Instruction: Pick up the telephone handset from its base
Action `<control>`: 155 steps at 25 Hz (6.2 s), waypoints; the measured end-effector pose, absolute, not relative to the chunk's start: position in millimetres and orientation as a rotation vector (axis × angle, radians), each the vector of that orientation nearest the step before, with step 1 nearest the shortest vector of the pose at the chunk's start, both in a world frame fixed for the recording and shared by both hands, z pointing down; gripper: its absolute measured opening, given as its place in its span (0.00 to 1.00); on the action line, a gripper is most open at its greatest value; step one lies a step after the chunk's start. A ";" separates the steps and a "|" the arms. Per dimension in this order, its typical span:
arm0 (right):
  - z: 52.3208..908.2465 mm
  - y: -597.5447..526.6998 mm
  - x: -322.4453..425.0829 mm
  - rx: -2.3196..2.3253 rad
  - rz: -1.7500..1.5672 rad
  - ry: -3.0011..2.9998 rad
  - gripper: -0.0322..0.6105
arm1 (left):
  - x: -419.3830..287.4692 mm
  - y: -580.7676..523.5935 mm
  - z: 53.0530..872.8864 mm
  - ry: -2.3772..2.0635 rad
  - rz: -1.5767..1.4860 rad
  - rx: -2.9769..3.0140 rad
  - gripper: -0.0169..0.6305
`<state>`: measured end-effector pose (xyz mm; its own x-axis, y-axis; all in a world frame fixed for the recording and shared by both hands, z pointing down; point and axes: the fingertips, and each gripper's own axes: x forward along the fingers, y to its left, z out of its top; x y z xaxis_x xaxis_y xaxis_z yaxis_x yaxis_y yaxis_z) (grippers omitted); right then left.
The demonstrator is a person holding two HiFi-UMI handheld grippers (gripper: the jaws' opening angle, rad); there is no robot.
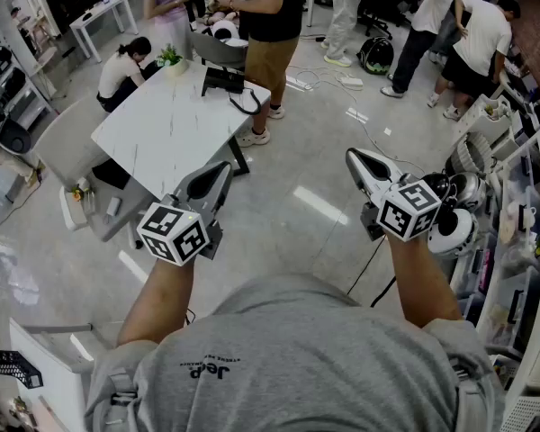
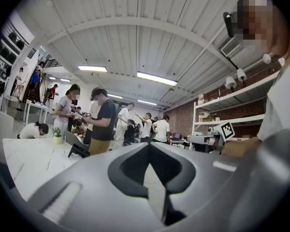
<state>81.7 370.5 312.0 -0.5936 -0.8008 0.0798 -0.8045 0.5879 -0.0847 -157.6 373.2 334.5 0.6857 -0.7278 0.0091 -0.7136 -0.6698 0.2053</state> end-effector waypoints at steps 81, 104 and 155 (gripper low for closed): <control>371.7 -154.6 155.0 1.452 0.293 -2.727 0.53 | -72.9 -194.0 382.9 -0.987 -0.029 2.753 0.12; 420.9 -302.4 89.8 0.754 0.161 -2.816 0.53 | -73.8 -281.3 413.7 -1.517 0.007 2.562 0.12; 557.1 -281.9 -205.7 0.355 0.252 -2.630 0.17 | -295.5 -144.5 497.0 -1.874 -0.088 2.101 0.12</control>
<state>-205.7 -281.9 557.1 -0.8553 -0.2046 0.4760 -0.2914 0.9496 -0.1155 -295.5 -144.5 497.0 0.1359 -0.9765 0.1672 -0.9566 -0.0854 0.2784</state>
